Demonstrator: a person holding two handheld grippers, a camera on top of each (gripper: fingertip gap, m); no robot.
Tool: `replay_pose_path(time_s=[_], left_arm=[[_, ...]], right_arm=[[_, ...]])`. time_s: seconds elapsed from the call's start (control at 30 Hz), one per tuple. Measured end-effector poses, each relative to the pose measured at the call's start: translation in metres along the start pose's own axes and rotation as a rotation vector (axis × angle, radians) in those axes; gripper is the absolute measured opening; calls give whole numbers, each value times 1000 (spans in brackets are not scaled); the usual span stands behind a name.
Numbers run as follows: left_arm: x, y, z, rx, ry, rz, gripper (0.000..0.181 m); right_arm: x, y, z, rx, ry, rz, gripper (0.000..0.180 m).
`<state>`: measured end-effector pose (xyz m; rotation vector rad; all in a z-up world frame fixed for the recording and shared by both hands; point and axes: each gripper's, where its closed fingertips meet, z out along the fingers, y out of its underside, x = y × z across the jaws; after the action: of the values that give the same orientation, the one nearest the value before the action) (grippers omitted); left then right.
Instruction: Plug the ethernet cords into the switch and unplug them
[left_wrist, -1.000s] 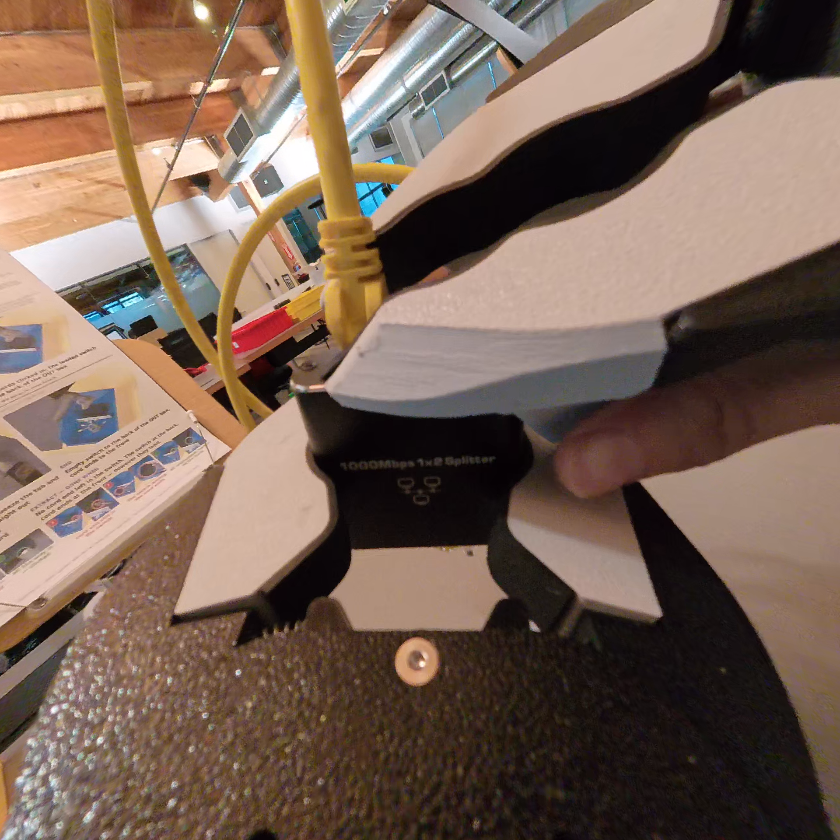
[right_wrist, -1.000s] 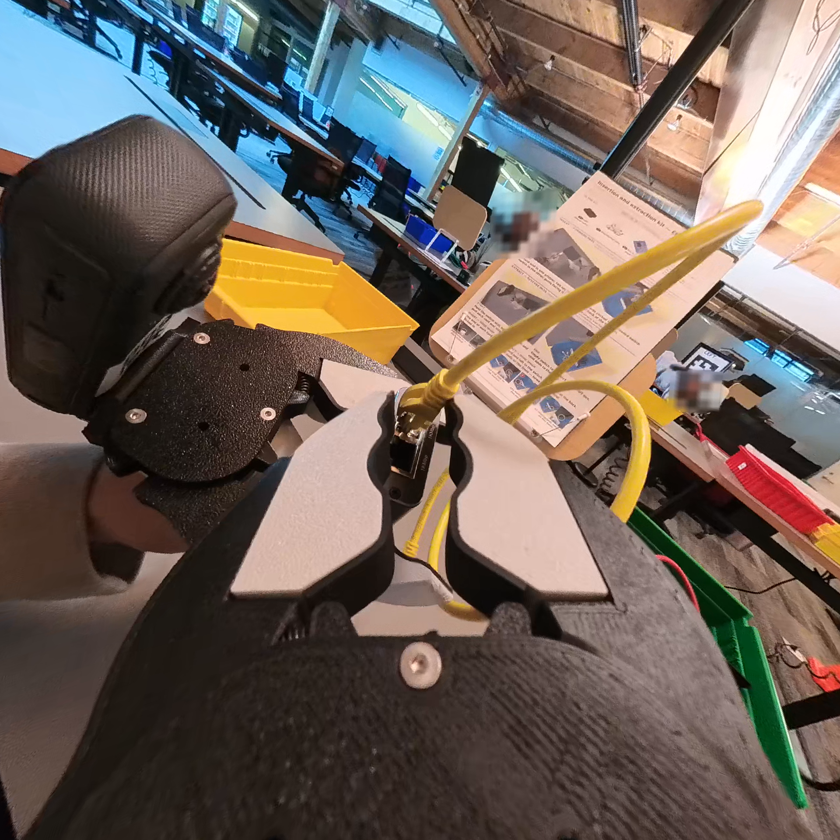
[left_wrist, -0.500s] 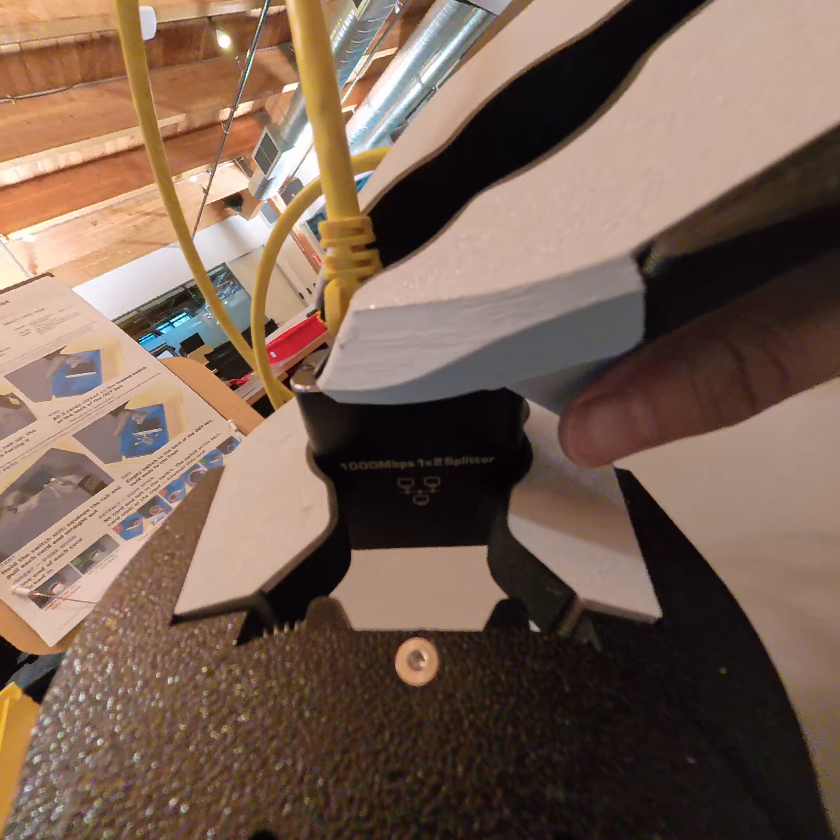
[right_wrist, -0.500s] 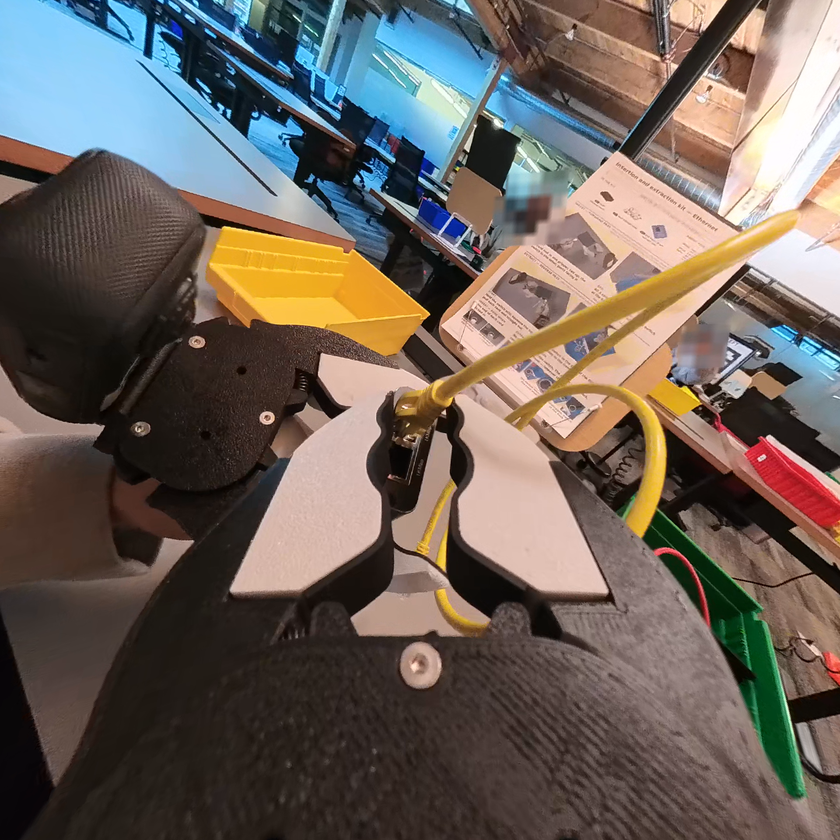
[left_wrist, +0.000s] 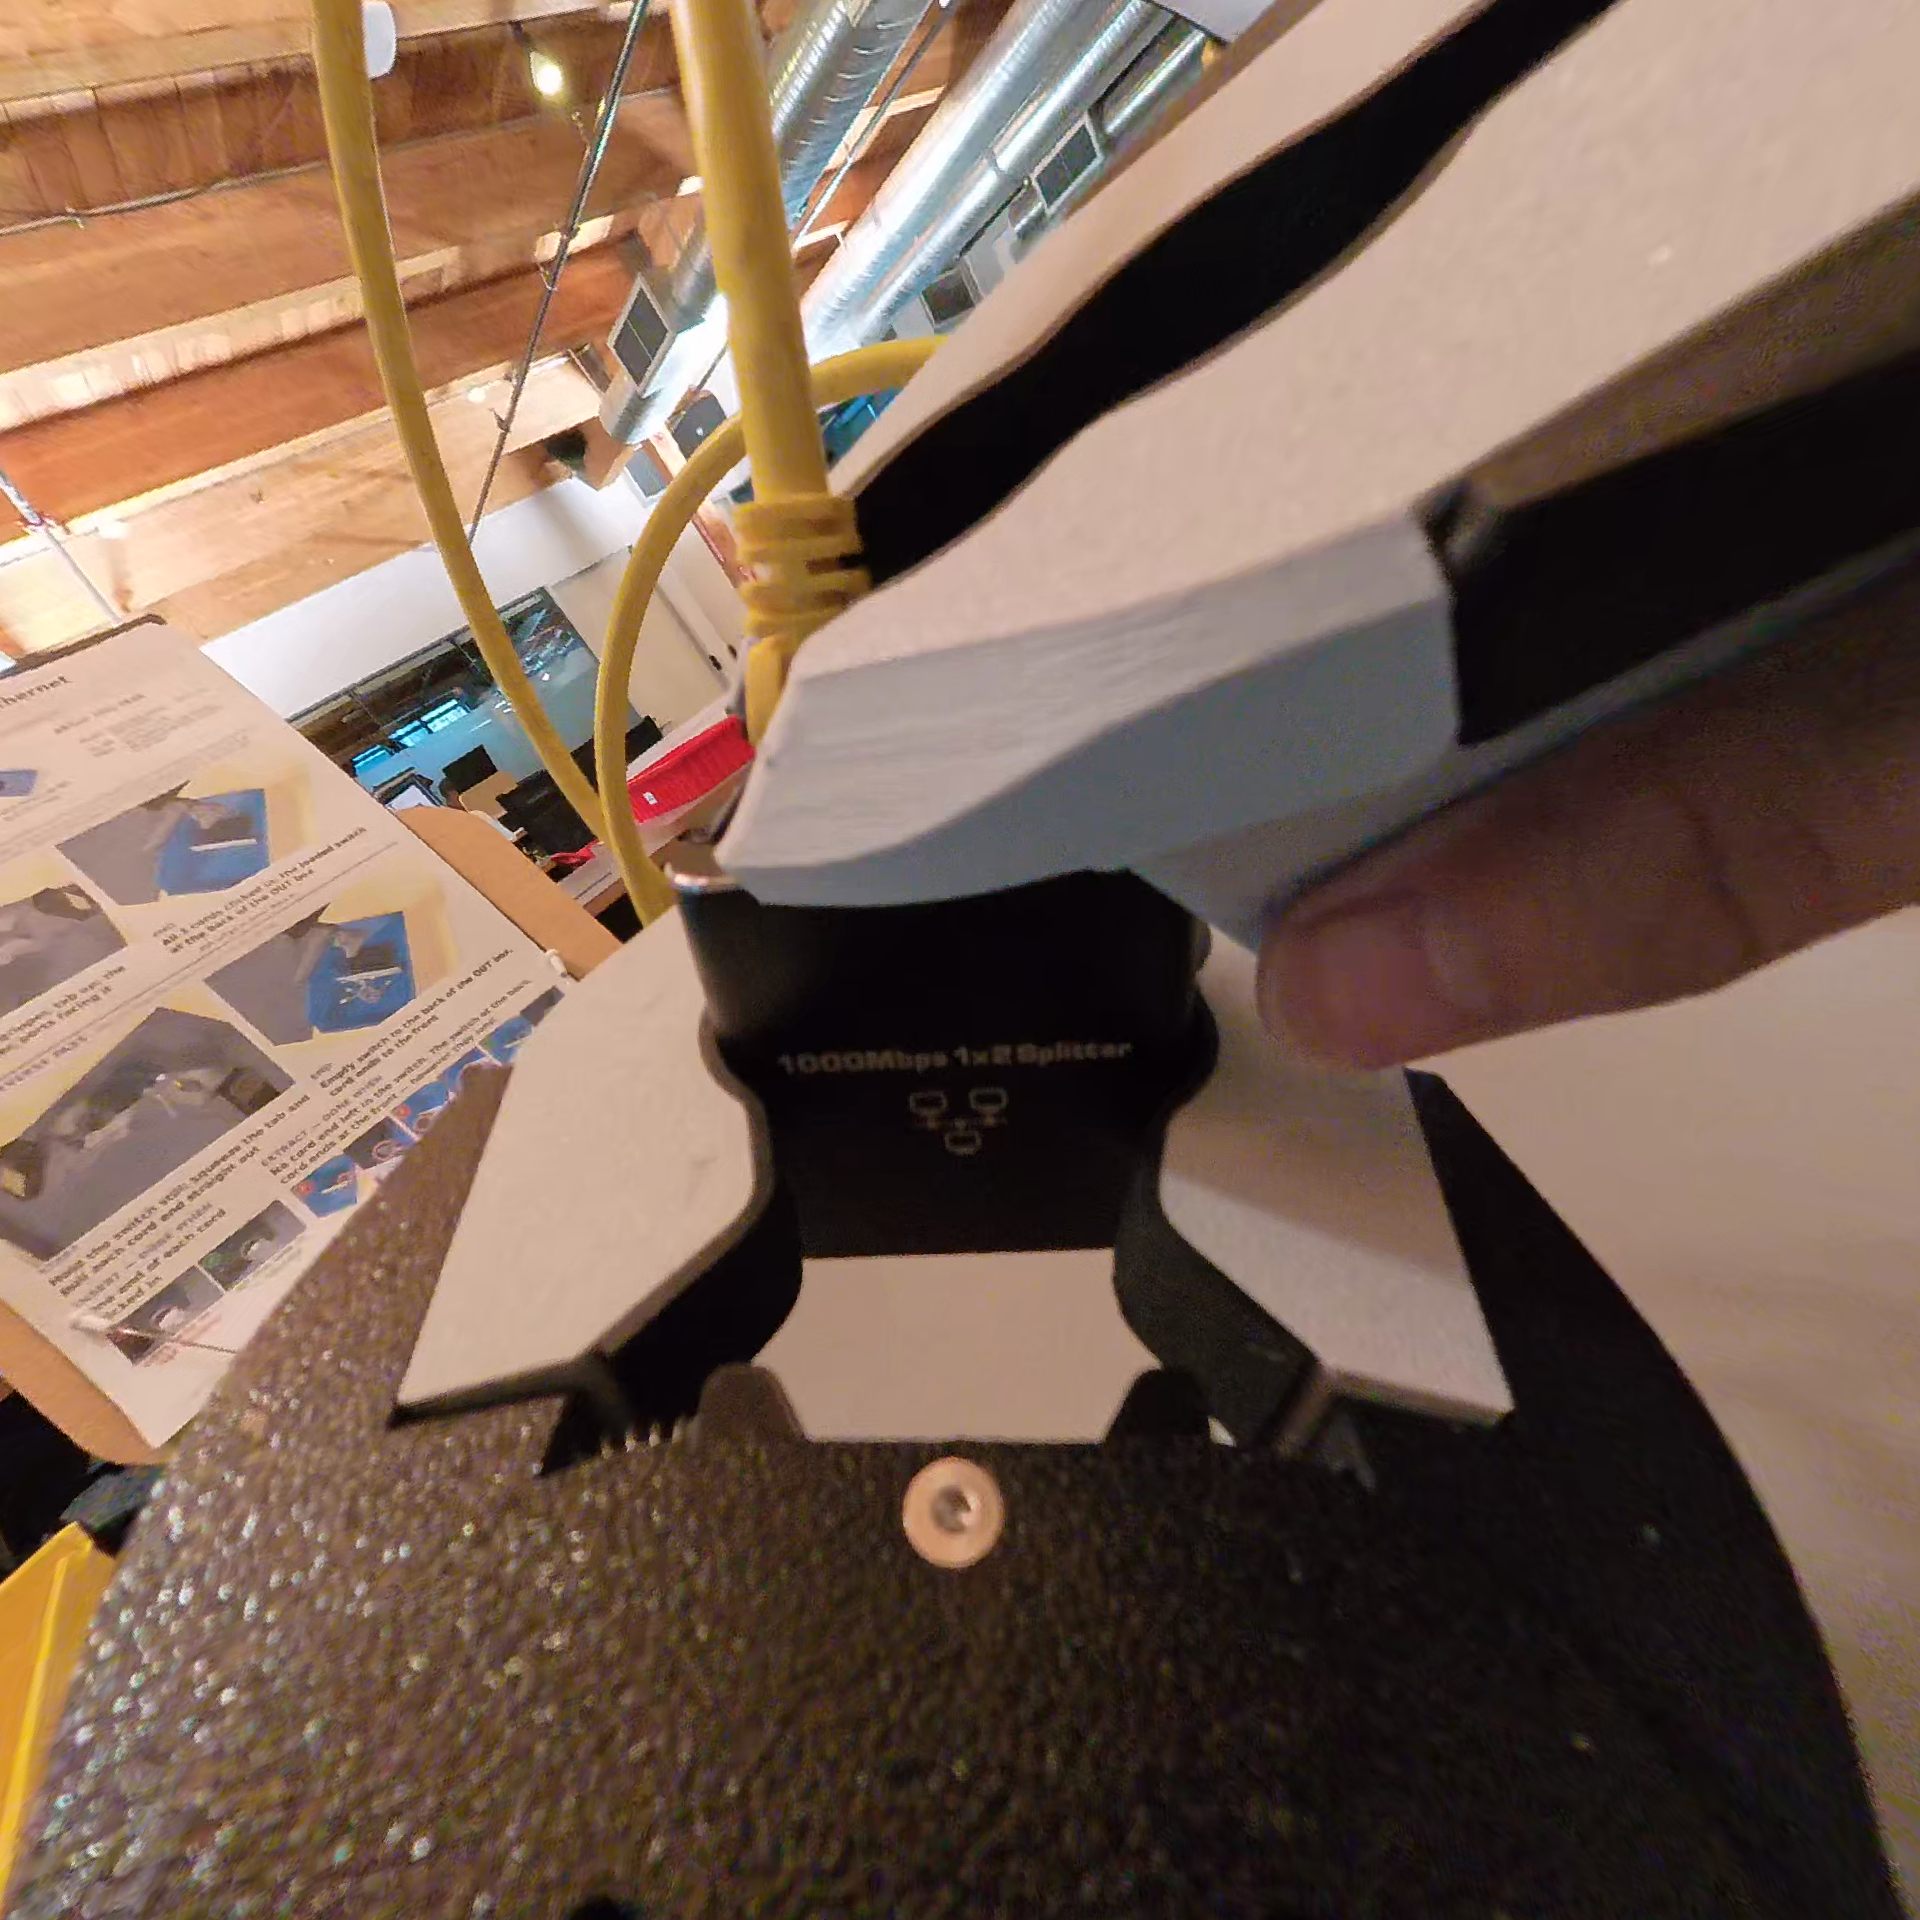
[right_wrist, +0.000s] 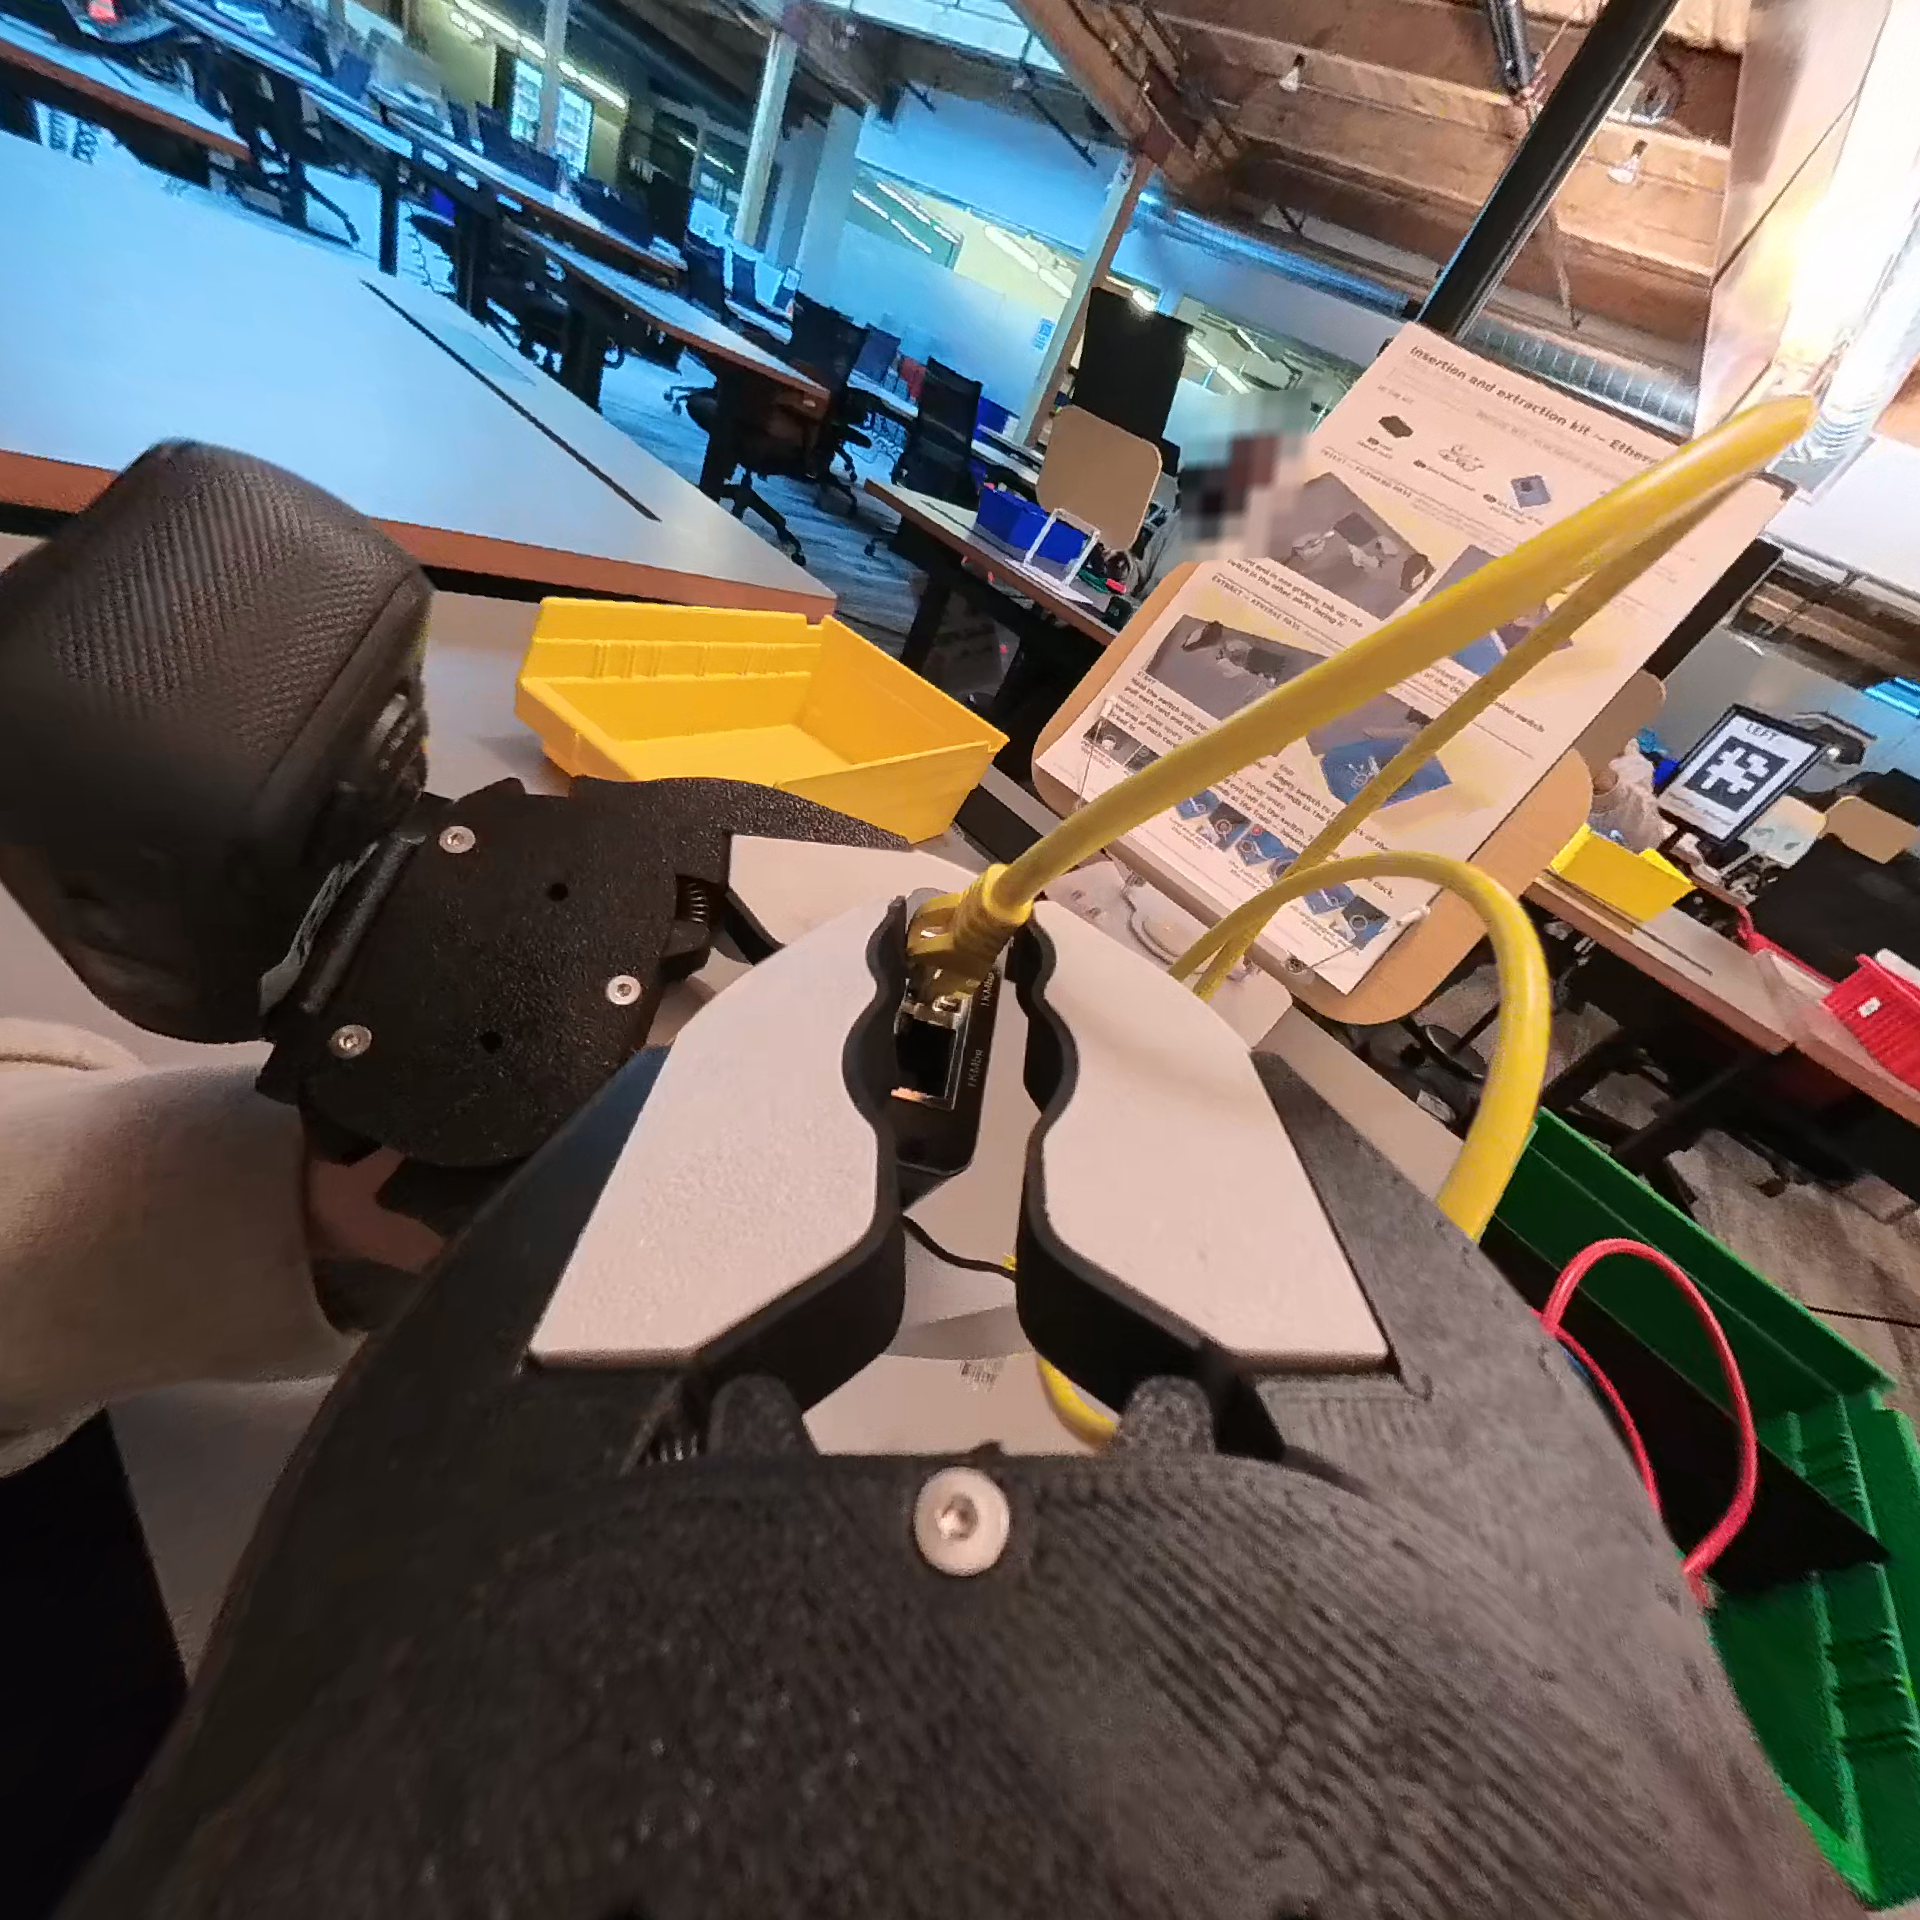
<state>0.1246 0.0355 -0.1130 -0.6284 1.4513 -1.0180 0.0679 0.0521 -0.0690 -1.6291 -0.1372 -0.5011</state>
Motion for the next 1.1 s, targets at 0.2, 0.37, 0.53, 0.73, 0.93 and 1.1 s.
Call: replay_pose_path(time_s=[0.2,0.37,0.53,0.73,0.93,1.1], left_arm=[[1,-2,-1,6,7,-16,76],[2,-2,0,12,25,-39,75],[6,-6,-1,44,34,-58,75],[8,-9,-3,75,45,-48,75],[7,-11,-3,92,32,-53,75],[6,-12,-3,102,19,-61,75]], right_arm=[[1,-3,0,34,18,4,20],[2,-3,1,58,45,-30,22],[0,-6,1,110,50,-16,22],[-4,-9,-1,144,37,-15,20],[-4,-9,-2,122,60,-47,20],[-3,-10,-2,117,87,-47,20]])
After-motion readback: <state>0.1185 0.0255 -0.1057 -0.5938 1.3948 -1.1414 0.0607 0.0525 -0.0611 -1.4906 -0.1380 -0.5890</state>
